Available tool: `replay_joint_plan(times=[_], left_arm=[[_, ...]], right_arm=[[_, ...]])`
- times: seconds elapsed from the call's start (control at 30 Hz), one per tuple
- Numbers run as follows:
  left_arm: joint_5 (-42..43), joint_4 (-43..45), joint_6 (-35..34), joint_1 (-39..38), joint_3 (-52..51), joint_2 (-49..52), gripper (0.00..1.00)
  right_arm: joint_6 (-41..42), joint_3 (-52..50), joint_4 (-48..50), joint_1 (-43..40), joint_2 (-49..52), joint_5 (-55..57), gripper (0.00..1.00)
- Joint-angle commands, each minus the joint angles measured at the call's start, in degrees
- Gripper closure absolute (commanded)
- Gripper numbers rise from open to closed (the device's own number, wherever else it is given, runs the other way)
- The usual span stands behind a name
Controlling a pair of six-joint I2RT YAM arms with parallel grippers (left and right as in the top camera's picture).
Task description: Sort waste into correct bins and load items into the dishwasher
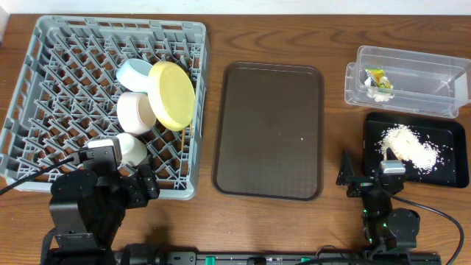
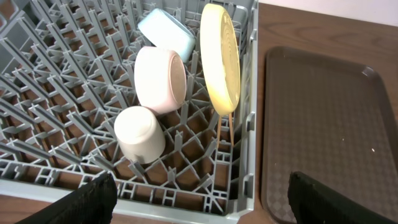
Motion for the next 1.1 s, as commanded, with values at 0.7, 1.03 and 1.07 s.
replay_joint_plan(times=[0.7,1.03,1.07], left_arm=[[-1.8,7.8,0.8,-2.0,-13.9,-11.4,0.11],[-1.7,30.2,-0.6,-3.8,-39.1,-27.2,0.11],[-1.7,32.7,-0.6,-3.8,-40.9,-28.3,0.11]], right_arm=[[-0.7,-0.1,-0.2,0.4,-0.3,-0.3,0.01],[-0.7,-0.1,-0.2,0.4,-0.3,-0.2,0.01],[-0.7,-0.1,-0.2,0.4,-0.3,-0.2,0.01]])
